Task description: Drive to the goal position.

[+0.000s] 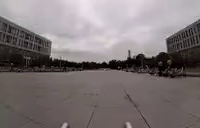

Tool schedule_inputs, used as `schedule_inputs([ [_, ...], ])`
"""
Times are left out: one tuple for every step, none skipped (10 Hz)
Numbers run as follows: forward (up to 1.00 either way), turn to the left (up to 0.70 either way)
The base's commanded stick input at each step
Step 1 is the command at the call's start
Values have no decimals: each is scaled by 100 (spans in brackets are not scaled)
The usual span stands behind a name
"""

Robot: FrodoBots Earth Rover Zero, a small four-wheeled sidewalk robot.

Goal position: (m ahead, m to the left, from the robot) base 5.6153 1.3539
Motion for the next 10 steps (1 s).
schedule_inputs([
  [67, 0],
  [70, 0],
  [70, 0],
  [70, 0],
  [70, 0],
  [70, 0],
  [70, -5],
  [70, -13],
  [70, -14],
  [70, -14],
])
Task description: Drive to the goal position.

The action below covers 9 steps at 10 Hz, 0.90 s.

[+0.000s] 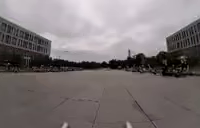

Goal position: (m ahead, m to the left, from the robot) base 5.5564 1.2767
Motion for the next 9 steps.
schedule_inputs([
  [70, -14],
  [70, -14],
  [70, -14],
  [70, -14],
  [70, -14],
  [70, -14],
  [70, -14],
  [70, -14],
  [70, -14],
])
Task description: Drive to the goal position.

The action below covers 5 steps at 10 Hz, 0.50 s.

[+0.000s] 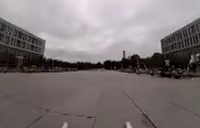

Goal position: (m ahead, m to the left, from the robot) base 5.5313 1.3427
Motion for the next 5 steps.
schedule_inputs([
  [70, -14],
  [70, -14],
  [70, -1],
  [70, 0],
  [70, 0],
])
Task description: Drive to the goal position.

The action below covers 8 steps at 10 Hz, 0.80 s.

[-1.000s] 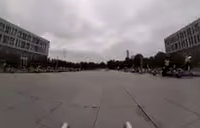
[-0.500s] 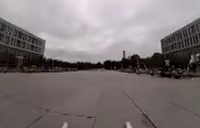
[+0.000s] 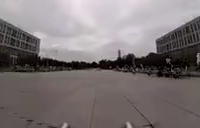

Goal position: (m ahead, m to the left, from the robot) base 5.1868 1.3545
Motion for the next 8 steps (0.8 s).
schedule_inputs([
  [70, 0],
  [70, 0],
  [70, 0],
  [70, 0],
  [70, 0],
  [70, 0],
  [70, 0],
  [70, 0],
])
